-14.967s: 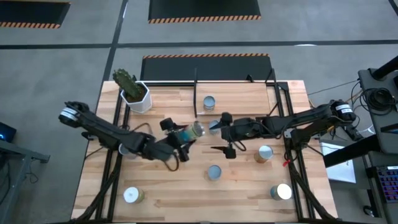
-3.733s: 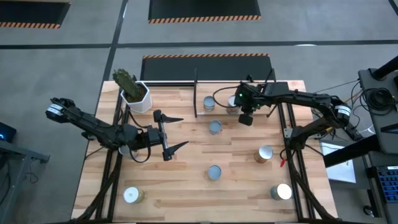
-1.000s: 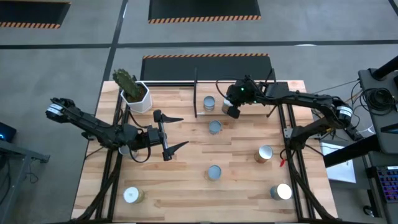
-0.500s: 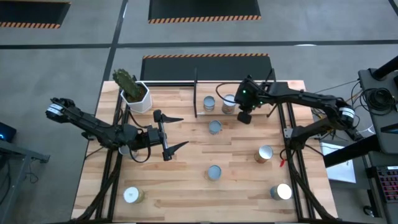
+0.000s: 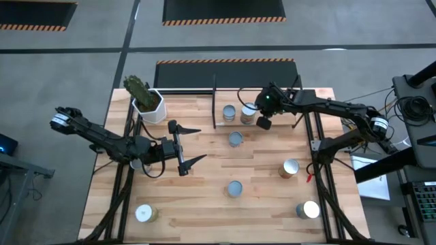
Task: Pick and place cans onto a shelf
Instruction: Put the canned tomatoes on the shelf
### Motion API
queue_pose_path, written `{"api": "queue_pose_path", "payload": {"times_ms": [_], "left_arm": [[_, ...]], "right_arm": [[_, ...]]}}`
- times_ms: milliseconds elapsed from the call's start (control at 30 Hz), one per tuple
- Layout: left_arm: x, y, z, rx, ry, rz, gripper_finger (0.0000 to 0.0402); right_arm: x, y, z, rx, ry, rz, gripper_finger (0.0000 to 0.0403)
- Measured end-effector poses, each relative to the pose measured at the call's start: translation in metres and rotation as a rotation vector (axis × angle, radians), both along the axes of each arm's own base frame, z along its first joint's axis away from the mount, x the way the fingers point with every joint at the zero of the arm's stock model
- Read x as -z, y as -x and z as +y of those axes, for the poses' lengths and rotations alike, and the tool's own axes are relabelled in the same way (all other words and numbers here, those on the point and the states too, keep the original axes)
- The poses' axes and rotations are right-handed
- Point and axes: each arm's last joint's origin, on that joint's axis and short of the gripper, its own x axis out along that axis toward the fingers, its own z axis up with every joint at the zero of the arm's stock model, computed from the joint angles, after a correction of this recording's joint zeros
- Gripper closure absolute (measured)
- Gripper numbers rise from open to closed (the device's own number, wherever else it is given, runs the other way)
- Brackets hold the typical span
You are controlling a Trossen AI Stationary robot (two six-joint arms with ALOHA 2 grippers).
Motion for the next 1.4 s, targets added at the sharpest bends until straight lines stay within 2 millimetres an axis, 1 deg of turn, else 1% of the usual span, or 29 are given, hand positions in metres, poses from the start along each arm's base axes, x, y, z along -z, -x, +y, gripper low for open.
{"api": "queue_pose_path", "payload": {"times_ms": [200,333,433,567,700,833,1167,1400], "left_arm": [[0.000,0.000,0.000,0.000,0.000,0.000,0.0015],[0.000,0.000,0.000,0.000,0.000,0.000,0.0015],[0.000,0.000,0.000,0.000,0.000,0.000,0.0015],[0.000,0.000,0.000,0.000,0.000,0.000,0.0015],[0.000,0.000,0.000,0.000,0.000,0.000,0.0015],[0.000,0.000,0.000,0.000,0.000,0.000,0.0015],[0.000,0.000,0.000,0.000,0.000,0.000,0.0015],[0.000,0.000,0.000,0.000,0.000,0.000,0.0015]], "right_arm": [[-0.005,-0.001,-0.002,0.040,0.054,-0.011,0.0394],[-0.022,-0.004,-0.003,0.064,0.066,-0.093,0.0394],[-0.026,-0.013,-0.001,0.000,0.031,-0.196,0.0394],[-0.020,-0.025,0.002,-0.087,-0.009,-0.275,0.0394],[-0.011,-0.036,0.003,-0.105,-0.016,-0.264,0.0394],[-0.001,-0.041,0.001,-0.106,-0.035,-0.231,0.0394],[0.004,-0.041,0.001,-0.104,-0.038,-0.222,0.0394],[0.015,-0.038,0.001,-0.081,-0.024,-0.192,0.0394]]}}
